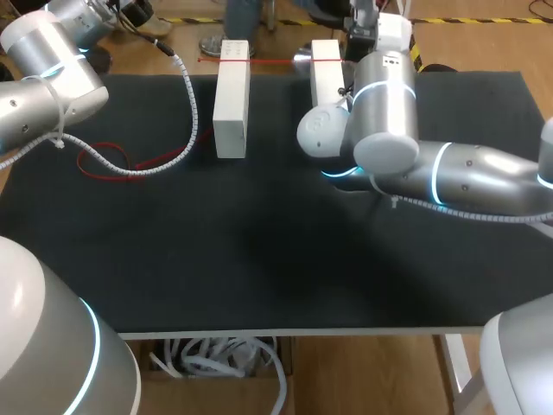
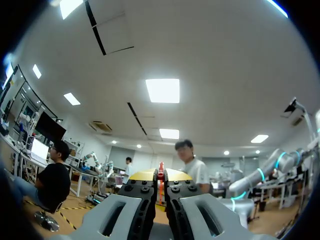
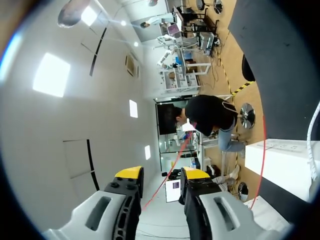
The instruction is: Grab the tape and strap the tape.
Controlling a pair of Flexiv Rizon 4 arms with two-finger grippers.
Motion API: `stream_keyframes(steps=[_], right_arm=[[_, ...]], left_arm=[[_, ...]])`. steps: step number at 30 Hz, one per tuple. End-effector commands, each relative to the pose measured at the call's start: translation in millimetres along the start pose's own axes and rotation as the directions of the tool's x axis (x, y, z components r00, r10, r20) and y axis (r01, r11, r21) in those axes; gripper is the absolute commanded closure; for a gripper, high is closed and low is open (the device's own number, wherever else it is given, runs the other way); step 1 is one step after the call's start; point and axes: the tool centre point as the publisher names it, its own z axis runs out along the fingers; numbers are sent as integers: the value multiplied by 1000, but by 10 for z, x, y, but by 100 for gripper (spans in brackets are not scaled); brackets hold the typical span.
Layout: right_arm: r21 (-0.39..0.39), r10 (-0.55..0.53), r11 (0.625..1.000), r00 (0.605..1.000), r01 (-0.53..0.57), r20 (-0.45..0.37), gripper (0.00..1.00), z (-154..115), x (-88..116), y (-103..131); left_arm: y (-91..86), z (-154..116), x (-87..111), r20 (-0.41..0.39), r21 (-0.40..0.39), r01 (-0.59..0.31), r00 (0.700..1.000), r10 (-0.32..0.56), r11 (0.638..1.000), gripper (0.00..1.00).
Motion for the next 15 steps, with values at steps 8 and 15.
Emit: stream_keyframes(steps=[8,15], right_arm=[[13,-12,1000,1000,12,15,70,-77,16,-18],[21,-13,1000,1000,13,8,70,-106,37,-33]], left_arm=[[0,4,15,5,0,-2,1000,2,1000,100],[0,4,15,5,0,-2,1000,2,1000,100]])
